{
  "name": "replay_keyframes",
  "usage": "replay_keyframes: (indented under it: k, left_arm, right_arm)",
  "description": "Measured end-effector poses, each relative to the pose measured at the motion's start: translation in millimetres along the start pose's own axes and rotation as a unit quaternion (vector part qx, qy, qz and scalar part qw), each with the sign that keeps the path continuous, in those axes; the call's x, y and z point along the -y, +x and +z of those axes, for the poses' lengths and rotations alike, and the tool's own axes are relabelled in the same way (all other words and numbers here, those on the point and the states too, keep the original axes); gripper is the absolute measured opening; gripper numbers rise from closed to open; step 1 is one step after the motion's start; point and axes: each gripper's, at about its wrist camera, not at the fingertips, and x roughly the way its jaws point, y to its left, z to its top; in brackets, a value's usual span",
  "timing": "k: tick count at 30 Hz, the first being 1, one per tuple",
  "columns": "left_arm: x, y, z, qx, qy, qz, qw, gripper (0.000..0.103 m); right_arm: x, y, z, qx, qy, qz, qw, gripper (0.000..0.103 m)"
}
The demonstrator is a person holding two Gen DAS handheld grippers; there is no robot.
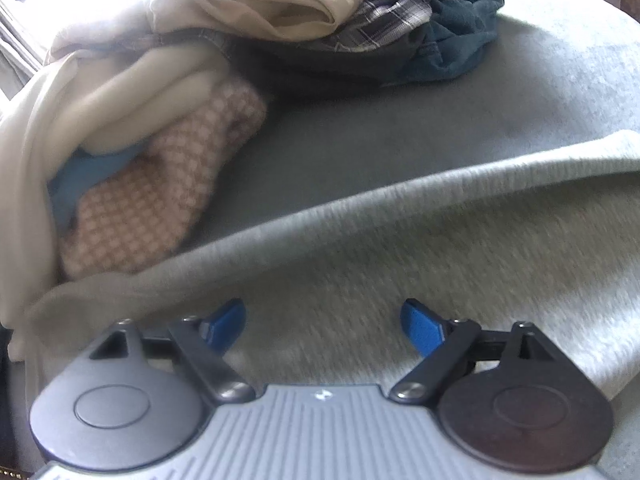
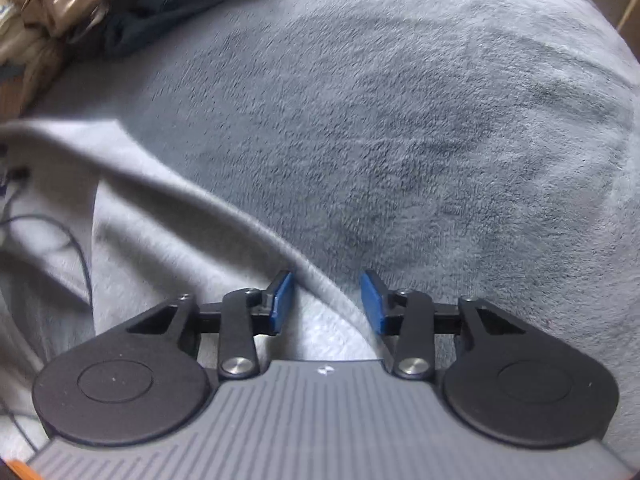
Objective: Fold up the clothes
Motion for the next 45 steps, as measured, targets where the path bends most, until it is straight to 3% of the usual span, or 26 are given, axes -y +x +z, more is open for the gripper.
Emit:
replay_keyframes:
  k: [4,7,10,12,16,21,22,25,27,29,31,32,34,37,42,45]
  left_arm:
    - [-1,5,5,0.011,-0.005,0.001,0.9999,0.087]
    - [-1,8,10,0.016,-0.010,0.001,0.9998,0.087]
    - [-3,11,17,0.023,-0.019,0.006,0.9995,0.087]
    - [-6,14,23,0.001,-0.064,0.032,0.9974,0.087]
    - [-8,16,35,0.004,-0.067,0.047,0.9966,0.087]
    - [-5,30,45,0.003,-0.054,0.070,0.9961,0.087]
    - [-4,31,46,0.003,-0.054,0.072,0.9959,0.087]
    - [-3,31,45,0.008,-0.056,0.075,0.9956,0.087]
    - [-3,31,44,0.010,-0.057,0.076,0.9954,0.088]
    - [-4,32,43,0.011,-0.059,0.075,0.9954,0.088]
    - [-5,33,44,0.009,-0.059,0.073,0.9955,0.089]
    - [-6,34,44,0.008,-0.059,0.073,0.9956,0.090]
    - [-7,35,45,0.006,-0.060,0.071,0.9956,0.091]
    - [-9,35,46,0.003,-0.060,0.069,0.9958,0.091]
    - [-8,35,47,-0.002,-0.053,0.073,0.9960,0.091]
    - [-8,35,48,-0.003,-0.053,0.076,0.9957,0.091]
  right_arm:
    - [-9,4,-1,-0.035,-0.048,-0.014,0.998,0.035]
    - [-16,8,8,-0.043,-0.061,-0.051,0.996,0.008]
    - [-32,-5,23,-0.024,-0.108,-0.112,0.987,0.005]
    - [-41,-21,40,-0.001,-0.150,-0.159,0.976,0.005]
    - [-47,-42,89,0.050,-0.232,-0.240,0.941,0.006]
    - [-34,-5,150,0.090,-0.260,-0.346,0.897,0.008]
    - [-28,5,154,0.081,-0.251,-0.357,0.896,0.008]
    - [-7,1,147,0.077,-0.179,-0.334,0.922,0.010]
    - [13,-17,132,0.090,-0.104,-0.304,0.943,0.026]
    - [49,-41,108,0.103,0.010,-0.254,0.962,0.038]
    - [87,-56,76,0.114,0.133,-0.188,0.966,0.045]
    - [107,-58,59,0.113,0.196,-0.149,0.963,0.048]
    - [143,-50,28,0.102,0.306,-0.075,0.944,0.048]
    - [163,-31,1,0.103,0.397,-0.019,0.912,0.049]
    - [169,-10,-2,0.162,0.430,0.023,0.888,0.049]
    - [166,1,12,0.169,0.415,0.028,0.893,0.046]
